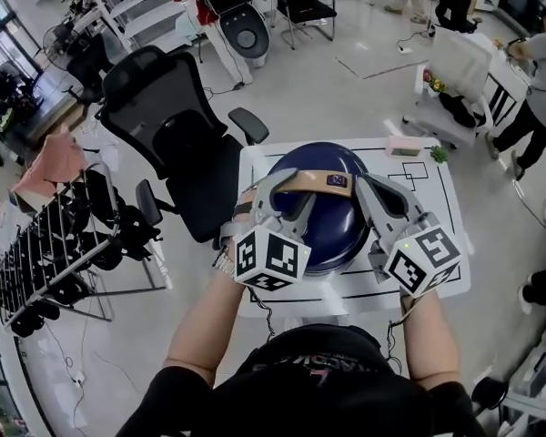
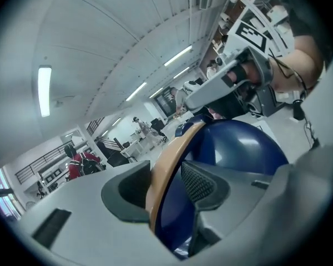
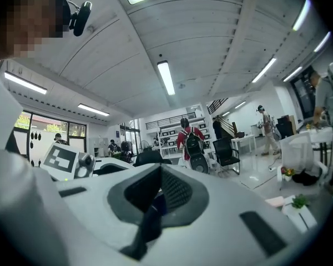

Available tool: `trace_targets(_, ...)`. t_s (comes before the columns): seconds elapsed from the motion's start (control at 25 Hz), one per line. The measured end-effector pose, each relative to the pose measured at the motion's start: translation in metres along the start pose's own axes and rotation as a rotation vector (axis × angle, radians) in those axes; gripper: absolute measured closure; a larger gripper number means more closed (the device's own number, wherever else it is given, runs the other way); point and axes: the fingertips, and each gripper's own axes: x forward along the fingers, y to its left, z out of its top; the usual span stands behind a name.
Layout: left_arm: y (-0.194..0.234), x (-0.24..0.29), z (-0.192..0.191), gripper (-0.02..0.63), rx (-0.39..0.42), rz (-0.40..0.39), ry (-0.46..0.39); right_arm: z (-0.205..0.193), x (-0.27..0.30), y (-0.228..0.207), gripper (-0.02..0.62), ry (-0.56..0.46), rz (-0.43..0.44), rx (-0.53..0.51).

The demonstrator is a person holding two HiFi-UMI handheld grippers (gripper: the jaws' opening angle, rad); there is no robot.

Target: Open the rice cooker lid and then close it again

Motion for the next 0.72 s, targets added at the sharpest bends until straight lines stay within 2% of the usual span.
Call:
trace_targets(0.36, 0.024, -0.015, -0.002, 0.433, -0.123, 0.039, -0.059, 0.020, -0.011, -0.003, 0.594, -0.081, -0.031, 0.021)
trace_targets(0.72, 0.064, -0.039, -0.016, 0.440, -0.315, 0.100, -0.108, 0.022, -0.012, -0.001, 0.594, -0.105, -0.043, 0.045)
